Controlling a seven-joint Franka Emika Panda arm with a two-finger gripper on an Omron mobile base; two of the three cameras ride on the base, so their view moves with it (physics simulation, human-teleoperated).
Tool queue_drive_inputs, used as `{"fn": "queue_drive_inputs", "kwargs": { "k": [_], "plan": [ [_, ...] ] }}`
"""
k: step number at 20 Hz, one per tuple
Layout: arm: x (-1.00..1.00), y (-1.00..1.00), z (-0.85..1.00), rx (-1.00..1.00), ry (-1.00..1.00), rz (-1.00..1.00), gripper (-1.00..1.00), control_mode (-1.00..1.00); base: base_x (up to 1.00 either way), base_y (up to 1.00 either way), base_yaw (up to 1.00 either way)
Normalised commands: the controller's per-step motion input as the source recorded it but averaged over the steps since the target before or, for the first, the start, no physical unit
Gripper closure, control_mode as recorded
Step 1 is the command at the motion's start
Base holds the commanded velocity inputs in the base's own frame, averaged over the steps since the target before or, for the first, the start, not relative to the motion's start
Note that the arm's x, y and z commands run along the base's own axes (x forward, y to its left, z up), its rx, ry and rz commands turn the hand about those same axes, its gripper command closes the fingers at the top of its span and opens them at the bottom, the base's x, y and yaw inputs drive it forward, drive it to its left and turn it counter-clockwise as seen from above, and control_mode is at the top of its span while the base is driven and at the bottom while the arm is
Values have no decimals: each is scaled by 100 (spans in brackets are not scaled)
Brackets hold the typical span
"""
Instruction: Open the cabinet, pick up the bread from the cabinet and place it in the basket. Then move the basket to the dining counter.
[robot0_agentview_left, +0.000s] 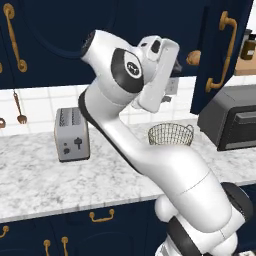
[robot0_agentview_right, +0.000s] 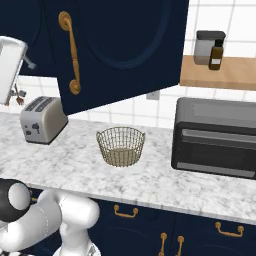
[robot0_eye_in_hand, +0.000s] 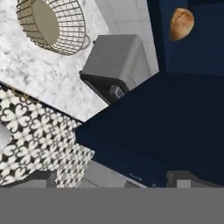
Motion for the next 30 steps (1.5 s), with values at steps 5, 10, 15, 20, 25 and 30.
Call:
{"fn": "queue_drive_inputs", "kwargs": {
  "k": [5,10,15,20,25,30],
  "plan": [
    [53,-44,0,-41,31,-38,-100,-100,0,0,0],
    [5,-75,10,-23,21,-44,-100,-100,0,0,0],
    [-81,-100,33,1,0,-33,-100,-100,0,0,0],
    [-97,-100,13,13,-20,-2,-100,-100,0,0,0],
    [-72,-100,-7,21,-23,-1,-100,-100,0,0,0],
    [-27,-100,-7,13,-7,0,-100,-100,0,0,0]
  ]
}}
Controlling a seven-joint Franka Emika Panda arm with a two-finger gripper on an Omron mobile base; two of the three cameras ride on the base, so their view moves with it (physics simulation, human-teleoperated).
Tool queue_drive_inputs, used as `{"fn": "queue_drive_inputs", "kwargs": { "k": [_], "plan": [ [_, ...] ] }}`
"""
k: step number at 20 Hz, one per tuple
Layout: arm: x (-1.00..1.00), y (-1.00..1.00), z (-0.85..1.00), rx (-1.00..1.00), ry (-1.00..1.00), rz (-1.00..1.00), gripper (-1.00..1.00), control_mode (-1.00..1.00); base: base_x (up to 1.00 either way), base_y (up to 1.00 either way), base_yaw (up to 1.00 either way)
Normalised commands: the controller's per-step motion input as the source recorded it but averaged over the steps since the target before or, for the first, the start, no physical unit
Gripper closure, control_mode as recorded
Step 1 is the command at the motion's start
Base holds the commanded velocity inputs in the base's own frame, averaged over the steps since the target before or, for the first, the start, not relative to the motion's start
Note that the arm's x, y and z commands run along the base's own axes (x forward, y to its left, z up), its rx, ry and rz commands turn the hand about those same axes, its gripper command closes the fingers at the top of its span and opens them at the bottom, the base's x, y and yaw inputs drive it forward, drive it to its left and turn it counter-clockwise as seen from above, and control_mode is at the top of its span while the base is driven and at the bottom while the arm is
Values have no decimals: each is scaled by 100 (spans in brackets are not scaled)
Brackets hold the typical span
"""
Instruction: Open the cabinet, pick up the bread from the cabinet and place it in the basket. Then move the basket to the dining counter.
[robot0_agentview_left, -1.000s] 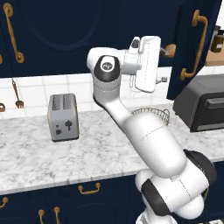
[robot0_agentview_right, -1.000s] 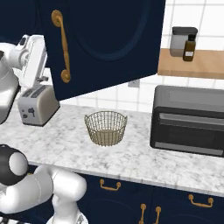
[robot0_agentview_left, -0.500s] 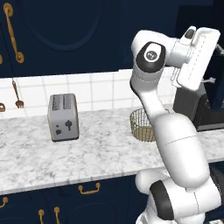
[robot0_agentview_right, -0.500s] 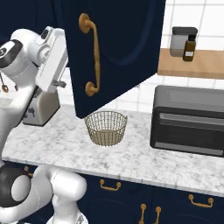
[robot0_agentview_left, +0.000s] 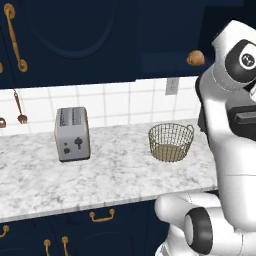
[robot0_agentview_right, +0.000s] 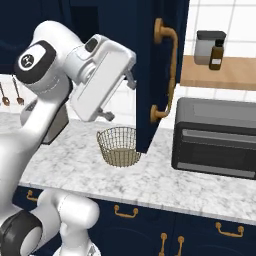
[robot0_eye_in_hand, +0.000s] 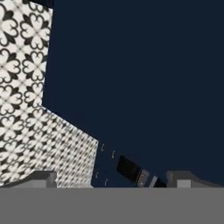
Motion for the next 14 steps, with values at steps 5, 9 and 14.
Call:
{"fn": "queue_drive_inputs", "kwargs": {
  "k": [5,9,14],
  "plan": [
    [-8,-85,-10,10,-1,0,-100,-100,0,0,0],
    [-22,60,0,0,-5,0,-100,-100,0,0,0],
    [12,100,-19,-3,-12,-5,-100,-100,0,0,0]
  ]
}}
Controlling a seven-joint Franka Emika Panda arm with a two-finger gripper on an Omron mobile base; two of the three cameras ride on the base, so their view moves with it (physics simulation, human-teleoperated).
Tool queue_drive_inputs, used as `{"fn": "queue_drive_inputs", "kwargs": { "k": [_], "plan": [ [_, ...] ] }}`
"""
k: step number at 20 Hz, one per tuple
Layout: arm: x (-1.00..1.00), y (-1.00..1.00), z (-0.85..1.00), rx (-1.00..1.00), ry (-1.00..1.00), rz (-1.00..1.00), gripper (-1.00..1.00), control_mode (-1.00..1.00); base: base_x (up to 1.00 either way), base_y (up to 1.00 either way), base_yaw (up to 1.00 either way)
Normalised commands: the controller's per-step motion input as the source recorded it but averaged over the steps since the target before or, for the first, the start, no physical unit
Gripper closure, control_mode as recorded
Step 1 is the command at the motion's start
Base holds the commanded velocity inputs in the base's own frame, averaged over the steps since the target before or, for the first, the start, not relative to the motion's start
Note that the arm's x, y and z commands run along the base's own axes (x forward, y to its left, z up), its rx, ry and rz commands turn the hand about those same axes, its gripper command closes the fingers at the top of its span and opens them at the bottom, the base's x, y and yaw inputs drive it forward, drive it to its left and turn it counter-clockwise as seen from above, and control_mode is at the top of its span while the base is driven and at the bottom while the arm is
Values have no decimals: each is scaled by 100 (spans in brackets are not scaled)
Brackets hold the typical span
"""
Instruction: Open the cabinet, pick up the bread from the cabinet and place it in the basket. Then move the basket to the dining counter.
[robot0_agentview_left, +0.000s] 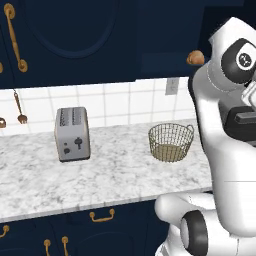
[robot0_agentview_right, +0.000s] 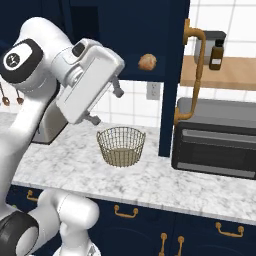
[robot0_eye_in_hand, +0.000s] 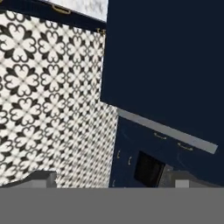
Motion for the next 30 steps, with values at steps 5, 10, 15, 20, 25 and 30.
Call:
{"fn": "queue_drive_inputs", "kwargs": {
  "k": [5,10,15,20,25,30],
  "plan": [
    [49,75,-71,1,-20,-11,-100,-100,0,0,0],
    [50,8,-88,16,-33,-12,-100,-100,0,0,0],
    [69,11,-87,20,-50,-14,-100,-100,0,0,0],
    [55,0,-33,32,-43,-10,-100,-100,0,0,0],
    [2,-12,11,37,-14,13,-100,-100,0,0,0],
    [20,-19,0,16,-10,47,-100,-100,0,0,0]
  ]
}}
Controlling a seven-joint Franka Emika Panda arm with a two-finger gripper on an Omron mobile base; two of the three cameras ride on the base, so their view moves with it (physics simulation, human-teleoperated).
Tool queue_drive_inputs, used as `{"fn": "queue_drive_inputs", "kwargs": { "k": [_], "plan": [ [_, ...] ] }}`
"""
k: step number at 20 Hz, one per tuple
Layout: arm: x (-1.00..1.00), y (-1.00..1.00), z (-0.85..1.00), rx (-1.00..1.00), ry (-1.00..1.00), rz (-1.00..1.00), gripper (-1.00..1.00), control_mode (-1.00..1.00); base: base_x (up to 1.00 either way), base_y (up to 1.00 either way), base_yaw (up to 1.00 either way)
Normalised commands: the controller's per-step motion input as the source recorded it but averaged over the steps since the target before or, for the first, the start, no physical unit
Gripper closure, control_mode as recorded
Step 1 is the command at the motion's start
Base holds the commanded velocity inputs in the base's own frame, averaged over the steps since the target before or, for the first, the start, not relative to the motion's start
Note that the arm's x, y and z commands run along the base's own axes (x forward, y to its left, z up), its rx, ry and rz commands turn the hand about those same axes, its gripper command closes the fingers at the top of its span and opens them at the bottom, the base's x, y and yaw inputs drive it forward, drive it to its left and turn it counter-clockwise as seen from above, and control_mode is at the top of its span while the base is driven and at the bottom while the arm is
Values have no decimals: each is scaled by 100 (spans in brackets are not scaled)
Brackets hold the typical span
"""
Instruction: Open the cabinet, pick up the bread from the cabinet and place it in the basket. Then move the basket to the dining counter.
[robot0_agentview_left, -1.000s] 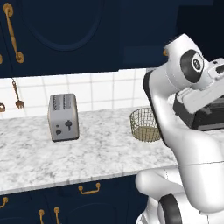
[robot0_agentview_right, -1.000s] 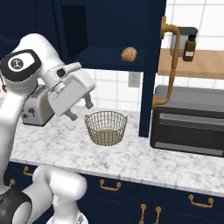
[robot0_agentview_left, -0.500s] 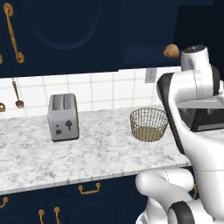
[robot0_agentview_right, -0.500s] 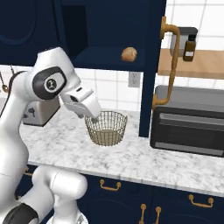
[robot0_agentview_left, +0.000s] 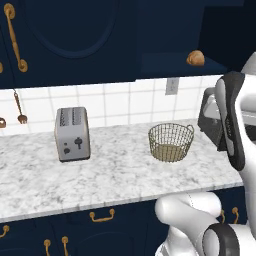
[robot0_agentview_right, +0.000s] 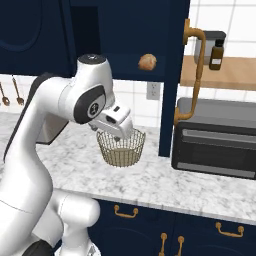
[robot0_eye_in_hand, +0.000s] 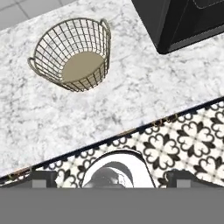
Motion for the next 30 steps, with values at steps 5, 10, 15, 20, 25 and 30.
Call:
{"fn": "queue_drive_inputs", "kwargs": {
  "k": [5,10,15,20,25,30],
  "plan": [
    [19,14,0,-17,-11,44,-100,-100,0,0,0],
    [10,2,5,-17,-23,0,-100,-100,0,0,0],
    [7,0,16,1,-34,-25,-100,-100,0,0,0],
    [18,-6,60,11,-22,-16,-100,-100,0,0,0],
    [32,-9,70,0,-9,0,-100,-100,0,0,0],
    [56,0,10,-18,-11,0,-100,-100,0,0,0]
  ]
}}
